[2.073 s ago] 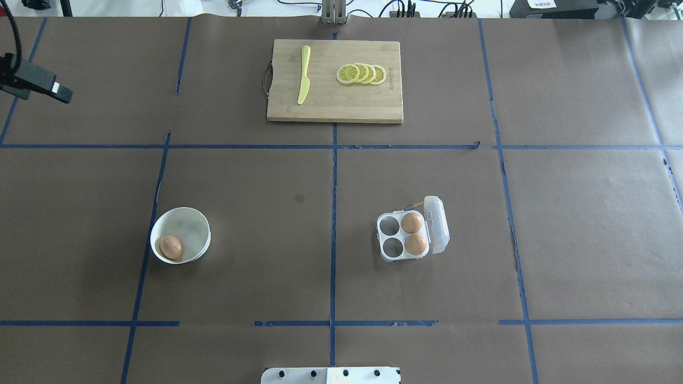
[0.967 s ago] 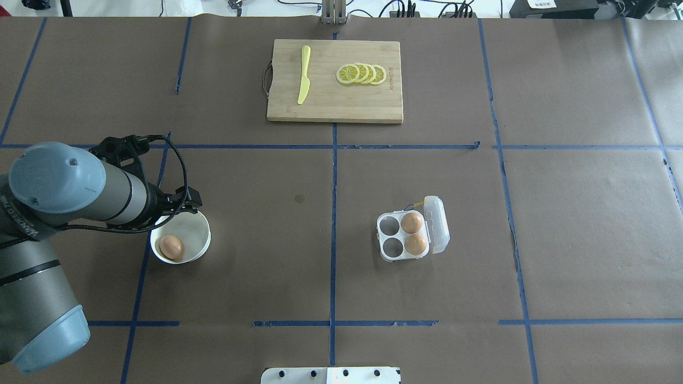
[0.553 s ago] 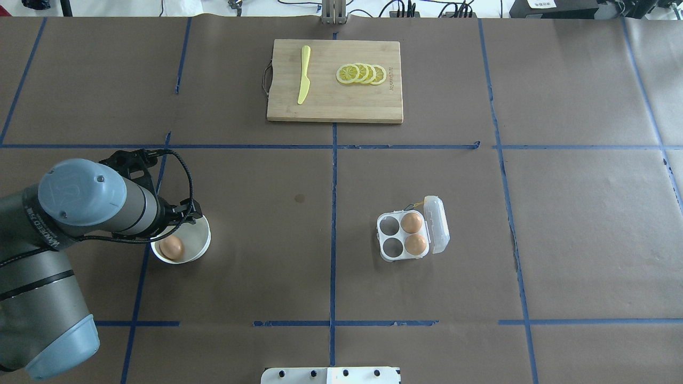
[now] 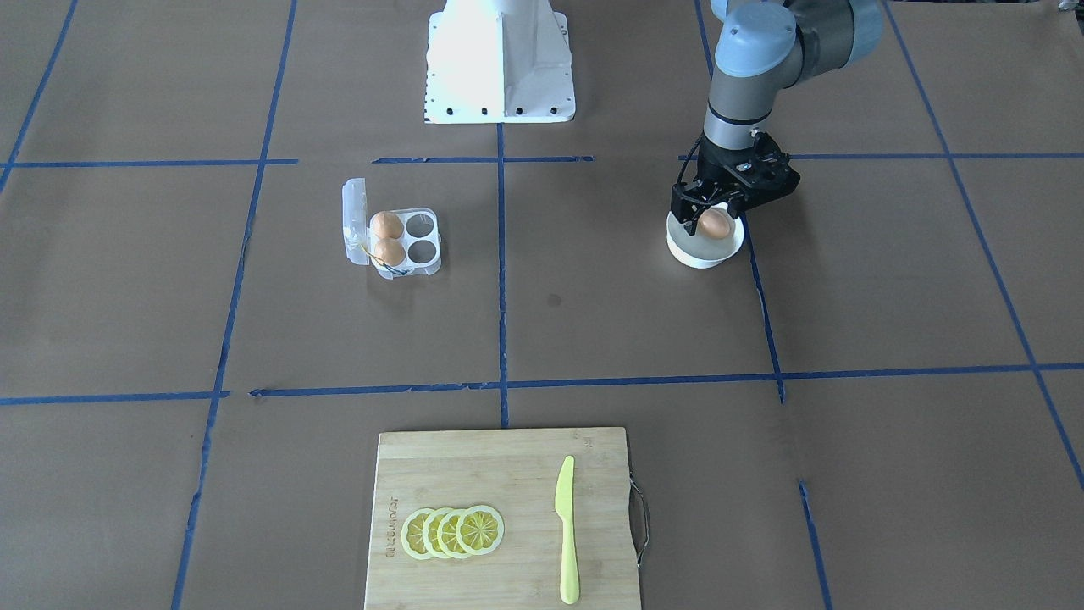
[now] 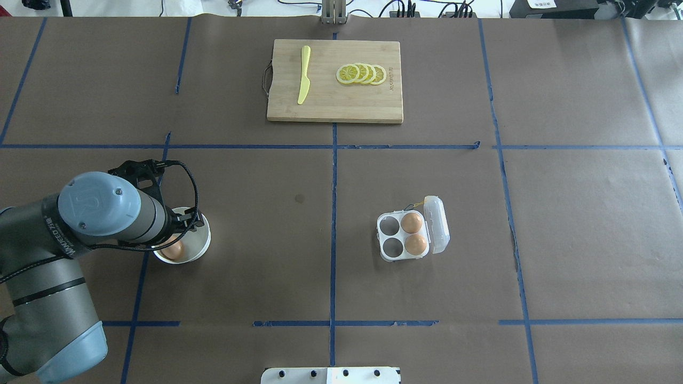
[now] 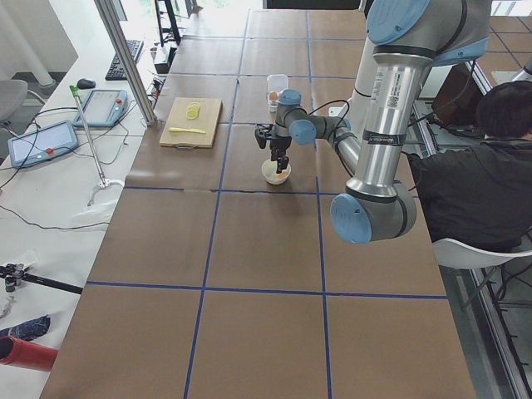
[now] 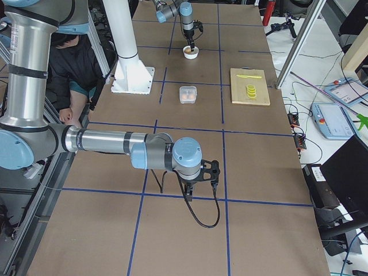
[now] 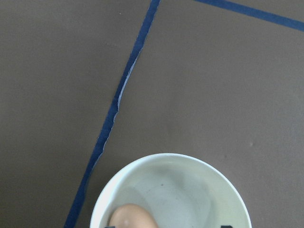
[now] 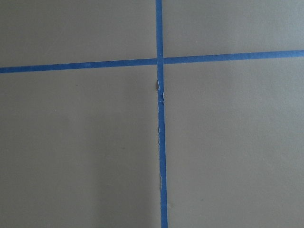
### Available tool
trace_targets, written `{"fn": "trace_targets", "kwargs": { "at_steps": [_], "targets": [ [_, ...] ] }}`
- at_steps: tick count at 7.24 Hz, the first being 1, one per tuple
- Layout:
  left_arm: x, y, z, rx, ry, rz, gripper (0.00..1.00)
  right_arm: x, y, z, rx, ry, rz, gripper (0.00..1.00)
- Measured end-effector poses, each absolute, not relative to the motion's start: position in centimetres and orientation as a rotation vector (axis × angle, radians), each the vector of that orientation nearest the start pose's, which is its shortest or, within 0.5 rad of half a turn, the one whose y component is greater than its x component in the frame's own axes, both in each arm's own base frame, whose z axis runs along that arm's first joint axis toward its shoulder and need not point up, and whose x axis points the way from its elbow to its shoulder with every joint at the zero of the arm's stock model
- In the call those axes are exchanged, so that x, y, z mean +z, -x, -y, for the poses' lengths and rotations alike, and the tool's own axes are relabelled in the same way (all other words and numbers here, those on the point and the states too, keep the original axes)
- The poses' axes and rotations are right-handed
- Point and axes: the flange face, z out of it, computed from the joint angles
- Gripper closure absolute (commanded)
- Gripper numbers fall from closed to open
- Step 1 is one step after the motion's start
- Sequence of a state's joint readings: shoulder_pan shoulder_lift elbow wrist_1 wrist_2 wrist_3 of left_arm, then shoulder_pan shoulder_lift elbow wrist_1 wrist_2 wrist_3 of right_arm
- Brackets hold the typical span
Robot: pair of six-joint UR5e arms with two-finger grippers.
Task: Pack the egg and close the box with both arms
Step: 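Lower the left gripper into the bowl and grasp the brown egg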
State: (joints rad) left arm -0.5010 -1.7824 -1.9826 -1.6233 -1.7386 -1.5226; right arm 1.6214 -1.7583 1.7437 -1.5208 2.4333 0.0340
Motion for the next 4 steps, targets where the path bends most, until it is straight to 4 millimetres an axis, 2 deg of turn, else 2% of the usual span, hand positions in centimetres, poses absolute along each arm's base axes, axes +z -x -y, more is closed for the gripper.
{"fn": "trace_targets", "kwargs": {
  "at_steps": [4],
  "targets": [
    [37.52, -43.54, 36.02, -0.364, -0.032, -0.668, 0.26, 64.58, -7.86, 41.17, 0.063, -0.043, 0.862, 0.0]
  ]
}}
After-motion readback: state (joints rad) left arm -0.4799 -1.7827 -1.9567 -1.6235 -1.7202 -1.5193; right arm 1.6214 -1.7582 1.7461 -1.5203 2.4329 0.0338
